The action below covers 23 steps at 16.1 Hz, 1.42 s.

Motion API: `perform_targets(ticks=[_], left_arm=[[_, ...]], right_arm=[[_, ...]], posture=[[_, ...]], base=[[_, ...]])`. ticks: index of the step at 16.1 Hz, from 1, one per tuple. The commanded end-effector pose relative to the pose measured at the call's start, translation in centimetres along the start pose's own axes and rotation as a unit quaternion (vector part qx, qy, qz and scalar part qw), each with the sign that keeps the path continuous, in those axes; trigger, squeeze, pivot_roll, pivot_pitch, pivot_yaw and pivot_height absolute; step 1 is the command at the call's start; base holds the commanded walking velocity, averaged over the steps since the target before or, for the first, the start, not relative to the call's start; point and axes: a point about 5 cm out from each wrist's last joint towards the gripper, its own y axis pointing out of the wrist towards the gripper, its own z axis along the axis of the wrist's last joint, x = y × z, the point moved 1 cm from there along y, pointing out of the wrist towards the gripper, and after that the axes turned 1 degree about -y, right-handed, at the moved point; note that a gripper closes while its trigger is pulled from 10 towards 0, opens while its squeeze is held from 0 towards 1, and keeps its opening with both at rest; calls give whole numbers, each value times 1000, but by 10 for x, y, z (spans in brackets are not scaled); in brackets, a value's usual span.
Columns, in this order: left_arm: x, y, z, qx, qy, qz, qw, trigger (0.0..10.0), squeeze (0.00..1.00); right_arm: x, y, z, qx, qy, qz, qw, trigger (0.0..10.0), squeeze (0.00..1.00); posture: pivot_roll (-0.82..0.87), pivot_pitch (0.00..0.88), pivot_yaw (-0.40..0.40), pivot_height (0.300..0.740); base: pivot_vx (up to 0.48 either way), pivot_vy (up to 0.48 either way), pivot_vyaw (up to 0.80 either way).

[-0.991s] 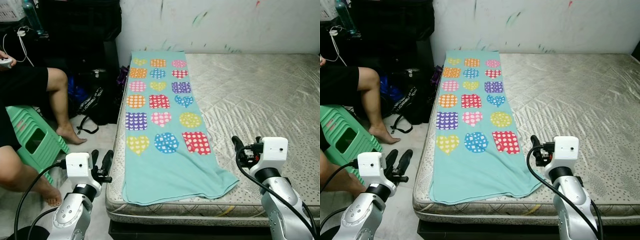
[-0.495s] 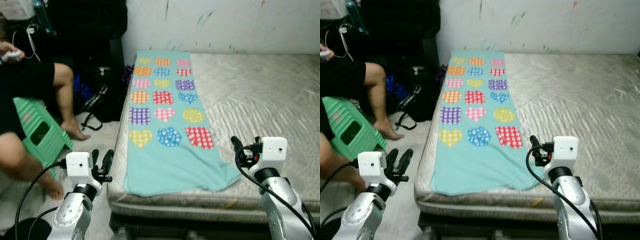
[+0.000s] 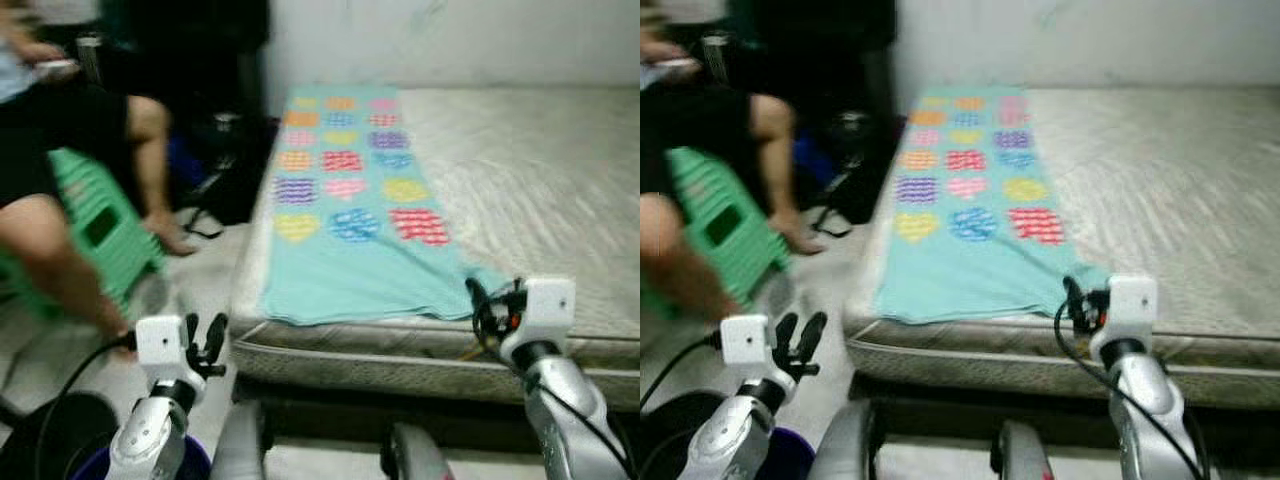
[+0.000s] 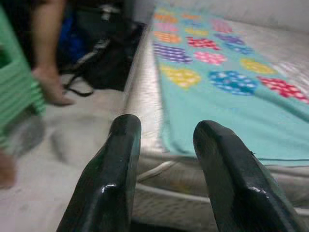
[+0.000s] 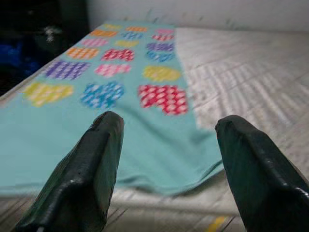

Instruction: Clean up the room

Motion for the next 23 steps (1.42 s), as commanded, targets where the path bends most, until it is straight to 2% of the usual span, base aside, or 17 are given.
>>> perform_targets(ticks=[1,4,12,18,23], left_arm=[[1,6,15,25,9,-1,1000,10000,0],[1,5,14,22,6,0,1000,10000,0],[1,7,13,18,8,-3,1000,10000,0],[4,6,16,25,2,-15,1000,10000,0],[5,6,16,26,-2,-18,1000,10000,0]], right_arm=[[1,2,9,17,-5,1,1000,10000,0],[1,2,10,17,-5,1,1000,10000,0],[1,2,9,19,-2,1,1000,10000,0],[-1,2,8,16,-2,1,1000,10000,0],[0,1,7,14,-5,0,1000,10000,0]], posture=[[-95,0,16,585],[-96,0,14,585],[-99,0,19,490],[-98,0,20,490],[-98,0,19,490]], base=[[0,0,0],[0,0,0],[0,0,0],[0,0,0],[294,0,0]])
